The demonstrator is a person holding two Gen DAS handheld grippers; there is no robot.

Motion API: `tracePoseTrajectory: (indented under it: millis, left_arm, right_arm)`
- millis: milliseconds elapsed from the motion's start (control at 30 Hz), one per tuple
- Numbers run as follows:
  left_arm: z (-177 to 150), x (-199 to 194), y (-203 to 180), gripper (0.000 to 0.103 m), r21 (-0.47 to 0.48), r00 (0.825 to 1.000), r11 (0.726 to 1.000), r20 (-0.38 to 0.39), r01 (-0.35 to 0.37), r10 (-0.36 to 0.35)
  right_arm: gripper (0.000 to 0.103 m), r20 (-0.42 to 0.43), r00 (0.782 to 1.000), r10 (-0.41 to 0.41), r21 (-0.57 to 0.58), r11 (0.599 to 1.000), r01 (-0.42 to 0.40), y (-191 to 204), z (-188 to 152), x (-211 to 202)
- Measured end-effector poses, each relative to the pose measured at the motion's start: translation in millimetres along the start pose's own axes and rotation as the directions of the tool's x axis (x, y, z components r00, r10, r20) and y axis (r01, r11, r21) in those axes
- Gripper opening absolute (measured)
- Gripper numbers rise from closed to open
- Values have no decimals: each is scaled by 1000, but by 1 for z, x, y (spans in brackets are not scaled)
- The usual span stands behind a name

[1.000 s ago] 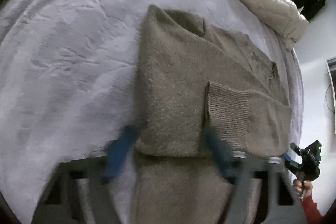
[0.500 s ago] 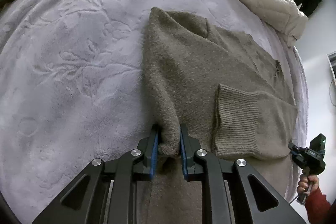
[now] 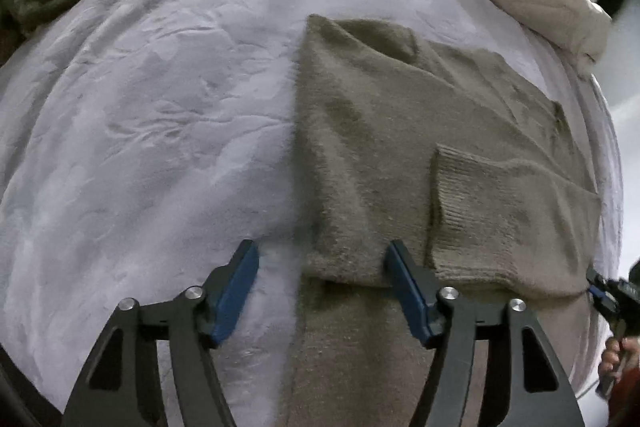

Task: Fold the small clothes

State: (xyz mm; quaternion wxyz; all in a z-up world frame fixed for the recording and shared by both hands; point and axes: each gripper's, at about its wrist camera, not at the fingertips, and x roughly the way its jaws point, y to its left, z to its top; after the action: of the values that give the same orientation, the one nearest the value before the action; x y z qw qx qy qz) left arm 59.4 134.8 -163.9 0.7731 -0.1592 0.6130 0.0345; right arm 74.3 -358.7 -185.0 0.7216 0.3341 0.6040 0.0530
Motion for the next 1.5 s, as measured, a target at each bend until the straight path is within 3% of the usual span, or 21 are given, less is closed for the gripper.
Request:
tracePoseTrajectory:
  millis: [33, 100, 167, 267, 533, 667, 800, 867, 900, 933, 1167, 1267, 1367, 1500]
  left_arm:
    - [0, -2, 1, 67, -11, 1000, 1000, -4, -3, 3]
    - [-1, -6, 1, 67, -15, 1000, 1000, -5, -21, 21]
    - [-4, -10, -1, 67, -3, 999, 999, -5, -41, 41]
    - [-9, -14, -6, 67, 22, 998, 998, -8, -66, 66]
    - [-21, -25, -34, 67, 85, 997, 994, -9, -72, 73]
    - [-28, -32, -43, 67, 114, 997, 990, -8, -81, 82]
    - [-24, -30, -54, 68, 134, 996, 988, -19, -82, 86]
    - [-24, -30, -61, 82, 150, 995, 984, -27, -94, 99]
    - [-23, -31, -63, 98, 154, 994, 983, -16, -103, 107]
    - [-23, -34, -66, 101, 158, 993, 981, 8, -116, 116]
    - [-30, -45, -76, 101, 156, 991, 979, -3, -130, 132]
    - [-37, -47, -85, 101, 188, 984, 967, -4, -173, 177]
    - [-45, -50, -94, 101, 238, 985, 958, -23, -160, 170]
    - [-56, -58, -105, 101, 279, 984, 946, -11, -167, 177]
  right_arm:
    - [28, -2, 1000, -13, -4, 1000, 13, 2, -1, -1]
    - [49, -8, 1000, -24, -16, 1000, 24, 8, -3, -5]
    - [63, -11, 1000, -26, -22, 999, 25, 13, -7, -9]
    - [65, -16, 999, -43, -26, 999, 43, 19, -12, -12]
    - [81, -4, 998, -63, -54, 997, 62, 40, -27, -23]
    - [103, 35, 999, -34, -138, 990, 39, 59, -39, -31]
    - [103, 14, 1000, -14, -145, 989, 15, 69, -46, -30]
    - [103, -17, 1000, -13, -129, 992, 10, 72, -50, -26]
    - [103, -36, 999, -21, -126, 992, 16, 73, -52, -24]
    - [103, -57, 998, -37, -123, 992, 30, 75, -54, -22]
    - [103, -53, 993, -102, -175, 980, 91, 90, -73, -30]
    - [103, -29, 986, -166, -236, 959, 155, 103, -82, -35]
    - [103, 2, 972, -235, -294, 929, 226, 114, -90, -37]
    - [103, -24, 975, -221, -308, 930, 203, 116, -97, -36]
